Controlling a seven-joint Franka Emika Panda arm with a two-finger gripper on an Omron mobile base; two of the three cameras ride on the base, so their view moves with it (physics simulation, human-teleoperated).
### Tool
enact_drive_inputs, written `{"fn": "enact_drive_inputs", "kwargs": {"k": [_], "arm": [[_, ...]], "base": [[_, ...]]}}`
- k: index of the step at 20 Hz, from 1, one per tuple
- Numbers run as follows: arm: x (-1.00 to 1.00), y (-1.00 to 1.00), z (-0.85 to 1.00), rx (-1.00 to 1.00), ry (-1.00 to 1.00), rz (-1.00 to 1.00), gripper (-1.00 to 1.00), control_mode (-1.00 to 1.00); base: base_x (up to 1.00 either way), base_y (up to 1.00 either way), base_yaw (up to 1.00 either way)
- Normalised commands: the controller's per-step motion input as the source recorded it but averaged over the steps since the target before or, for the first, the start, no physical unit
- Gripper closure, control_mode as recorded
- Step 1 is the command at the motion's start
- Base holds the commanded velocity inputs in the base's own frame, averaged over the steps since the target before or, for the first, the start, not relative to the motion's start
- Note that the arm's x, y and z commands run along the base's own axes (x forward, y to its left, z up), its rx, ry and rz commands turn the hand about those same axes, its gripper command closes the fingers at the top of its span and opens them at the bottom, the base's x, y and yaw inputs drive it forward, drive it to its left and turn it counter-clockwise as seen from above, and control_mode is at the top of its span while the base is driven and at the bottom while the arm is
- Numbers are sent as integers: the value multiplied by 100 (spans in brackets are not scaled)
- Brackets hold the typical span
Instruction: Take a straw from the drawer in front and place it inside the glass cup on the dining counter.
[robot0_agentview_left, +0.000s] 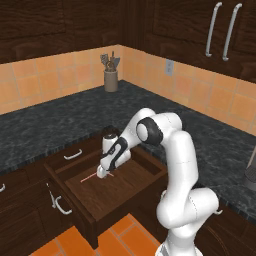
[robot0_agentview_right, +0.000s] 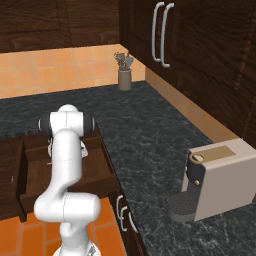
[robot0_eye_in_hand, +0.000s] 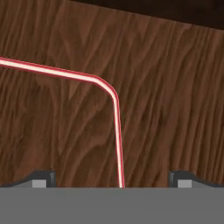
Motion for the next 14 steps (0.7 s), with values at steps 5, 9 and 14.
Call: {"fn": "enact_drive_inputs", "kwargs": {"k": [5, 9, 14], "arm": [[34, 13, -22, 0, 0, 0, -100, -100], [24, 6, -26, 0, 0, 0, -100, -100], [4, 2, -32, 0, 0, 0, 100, -100]], "base": [[0, 0, 0], [0, 0, 0], [0, 0, 0]]}}
